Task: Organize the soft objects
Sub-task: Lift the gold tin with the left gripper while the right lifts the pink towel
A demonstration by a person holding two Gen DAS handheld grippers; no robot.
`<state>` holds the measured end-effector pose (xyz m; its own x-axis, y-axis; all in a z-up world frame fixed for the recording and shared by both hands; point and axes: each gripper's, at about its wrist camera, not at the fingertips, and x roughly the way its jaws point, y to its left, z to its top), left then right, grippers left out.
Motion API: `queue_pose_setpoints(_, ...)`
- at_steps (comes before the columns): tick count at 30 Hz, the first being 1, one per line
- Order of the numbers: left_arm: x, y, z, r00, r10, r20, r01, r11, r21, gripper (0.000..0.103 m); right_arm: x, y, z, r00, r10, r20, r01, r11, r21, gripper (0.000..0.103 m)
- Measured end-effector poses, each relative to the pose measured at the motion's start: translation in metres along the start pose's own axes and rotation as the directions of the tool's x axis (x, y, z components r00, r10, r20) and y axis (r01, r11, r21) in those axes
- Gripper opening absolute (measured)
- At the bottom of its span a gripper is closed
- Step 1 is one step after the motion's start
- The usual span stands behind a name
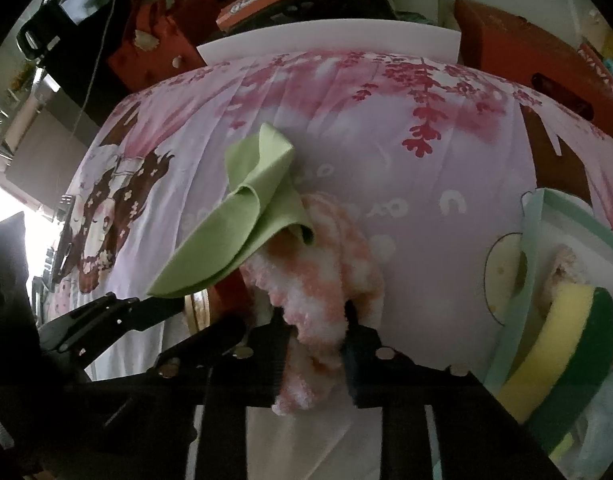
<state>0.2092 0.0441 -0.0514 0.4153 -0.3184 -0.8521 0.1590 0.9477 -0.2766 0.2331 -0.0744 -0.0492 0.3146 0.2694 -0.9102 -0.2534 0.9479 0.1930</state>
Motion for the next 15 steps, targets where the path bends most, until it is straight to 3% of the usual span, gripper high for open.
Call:
queue_pose_setpoints(7, -0.008, 0.004, -0.004, 1.0, -0.014, 0.008, 0.014, 1.0, -0.026, 0.049, -0.014, 0.002, -0.005, 1.0, 0.013, 0.021, -0.013, 1.0, 0.008, 0.012)
queue_pose_setpoints(15, -0.037, 0.006, -0.011, 0.999, 0.003, 0.033, -0.001, 0.998, -0.065, 0.049, -0.052, 0.01, -0.019, 0.998, 0.018, 0.062, -0.018, 1.0, -0.003, 0.01)
